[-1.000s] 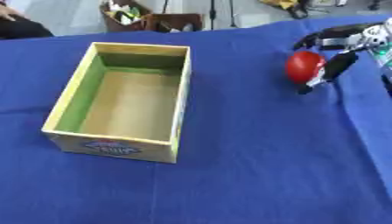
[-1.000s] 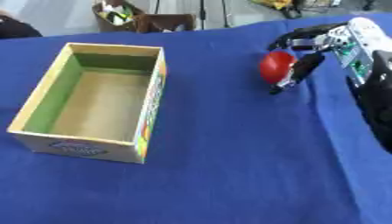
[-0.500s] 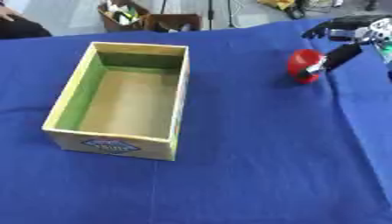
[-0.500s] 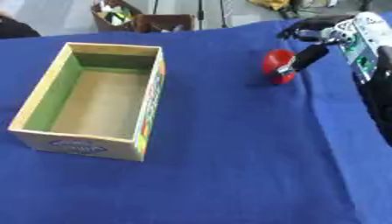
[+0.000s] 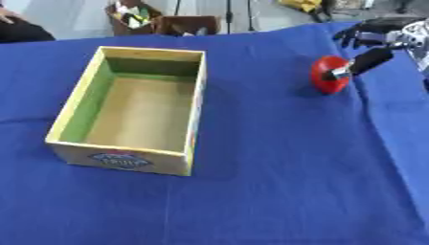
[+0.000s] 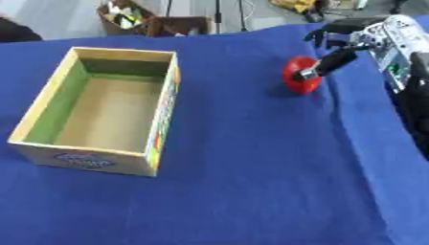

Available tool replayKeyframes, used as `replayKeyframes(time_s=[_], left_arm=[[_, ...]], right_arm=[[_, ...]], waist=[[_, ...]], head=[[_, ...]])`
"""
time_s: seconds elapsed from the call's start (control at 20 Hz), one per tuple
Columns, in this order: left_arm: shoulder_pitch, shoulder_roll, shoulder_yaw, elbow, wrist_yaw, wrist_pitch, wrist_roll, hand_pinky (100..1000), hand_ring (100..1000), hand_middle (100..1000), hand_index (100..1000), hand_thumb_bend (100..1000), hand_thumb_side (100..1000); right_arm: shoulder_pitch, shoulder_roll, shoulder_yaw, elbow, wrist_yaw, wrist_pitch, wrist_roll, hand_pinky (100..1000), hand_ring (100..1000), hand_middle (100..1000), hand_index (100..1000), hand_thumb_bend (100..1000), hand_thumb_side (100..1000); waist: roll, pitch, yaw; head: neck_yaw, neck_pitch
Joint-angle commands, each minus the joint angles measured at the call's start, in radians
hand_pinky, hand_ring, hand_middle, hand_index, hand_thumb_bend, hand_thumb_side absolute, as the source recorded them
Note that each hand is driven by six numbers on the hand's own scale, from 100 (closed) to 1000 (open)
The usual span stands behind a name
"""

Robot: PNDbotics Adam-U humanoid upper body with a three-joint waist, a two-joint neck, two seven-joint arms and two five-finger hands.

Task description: Pick up objects on the table and place them in the box.

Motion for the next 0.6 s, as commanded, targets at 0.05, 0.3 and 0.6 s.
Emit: replayKeyframes(time_s=[0.05, 0.3, 0.6], left_arm=[[-0.004, 0.013, -0.003, -0.019, -0.002, 0.001, -0.001, 171, 317, 365, 700, 100, 757], [-0.005, 0.012, -0.003, -0.02, -0.002, 0.002, -0.001, 171, 317, 365, 700, 100, 752], [-0.006, 0.01, -0.004, -0.022, -0.002, 0.004, -0.002, 172, 317, 366, 699, 100, 749]], right_arm=[[-0.01, -0.014, 0.0, -0.006, 0.014, 0.013, -0.004, 731, 752, 803, 1000, 572, 840], [-0.002, -0.003, 0.01, 0.008, 0.034, 0.027, -0.01, 707, 715, 780, 984, 550, 853], [0.006, 0.008, 0.023, 0.026, 0.063, 0.032, 0.002, 688, 713, 770, 973, 522, 861]], waist=[[-0.004, -0.024, 0.001], [-0.005, -0.023, 0.003], [-0.006, -0.022, 0.002]], head=[[-0.003, 0.005], [-0.005, 0.005], [-0.005, 0.007]])
